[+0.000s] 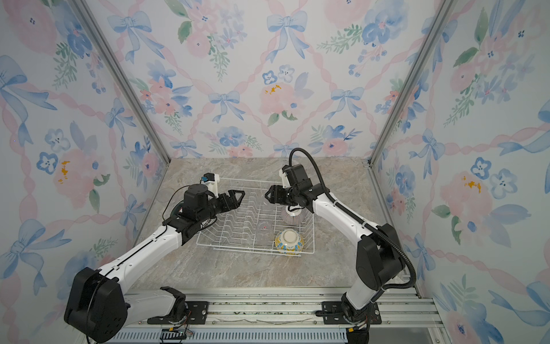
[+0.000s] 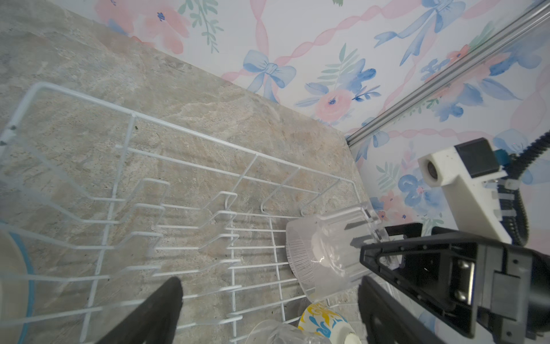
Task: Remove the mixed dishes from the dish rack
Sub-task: 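Lift the clear cup with the right gripper while the left gripper approaches it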
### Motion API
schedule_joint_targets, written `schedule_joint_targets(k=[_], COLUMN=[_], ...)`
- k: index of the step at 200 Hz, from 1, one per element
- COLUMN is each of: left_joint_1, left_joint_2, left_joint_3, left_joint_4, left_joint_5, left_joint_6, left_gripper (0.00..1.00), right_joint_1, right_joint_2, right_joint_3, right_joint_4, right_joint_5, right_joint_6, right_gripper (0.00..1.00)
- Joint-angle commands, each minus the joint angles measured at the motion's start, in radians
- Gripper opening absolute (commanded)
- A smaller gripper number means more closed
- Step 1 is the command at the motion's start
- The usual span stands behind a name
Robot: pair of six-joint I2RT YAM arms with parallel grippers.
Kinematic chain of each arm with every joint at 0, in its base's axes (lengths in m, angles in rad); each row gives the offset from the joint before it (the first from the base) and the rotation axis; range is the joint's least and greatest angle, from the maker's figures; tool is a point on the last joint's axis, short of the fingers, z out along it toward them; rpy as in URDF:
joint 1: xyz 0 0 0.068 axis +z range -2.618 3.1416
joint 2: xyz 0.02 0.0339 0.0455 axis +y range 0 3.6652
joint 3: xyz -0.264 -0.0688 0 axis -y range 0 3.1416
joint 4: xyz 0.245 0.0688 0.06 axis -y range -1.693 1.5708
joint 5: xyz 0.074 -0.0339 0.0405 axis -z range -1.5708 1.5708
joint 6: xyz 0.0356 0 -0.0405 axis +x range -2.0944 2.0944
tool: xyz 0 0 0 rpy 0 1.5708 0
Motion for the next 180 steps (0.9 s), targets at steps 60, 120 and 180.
schedule_joint_targets(k=[60, 120, 180], left_joint_1=[-0.038, -0.074, -0.078], left_joint_2=[0.045, 0.13, 0.2], left_joint_3=[-0.038, 0.001, 0.022], left_joint_4=[0.237, 0.328, 0.437], left_joint_5=[0.214, 0.317, 0.372], left_joint_6=[-0.096, -0.123, -0.174], left_gripper=[0.81, 0.75, 0.6], right_joint_1=[-0.047, -0.056, -0.056], right_joint_2=[-0.082, -0.109, -0.144], right_joint_3=[-0.04, -0.078, -0.116], right_joint_4=[0.166, 0.25, 0.287], right_joint_5=[-0.126, -0.193, -0.216], right_joint_6=[0.16, 0.254, 0.29], right_gripper=[0.6, 0.6, 0.6])
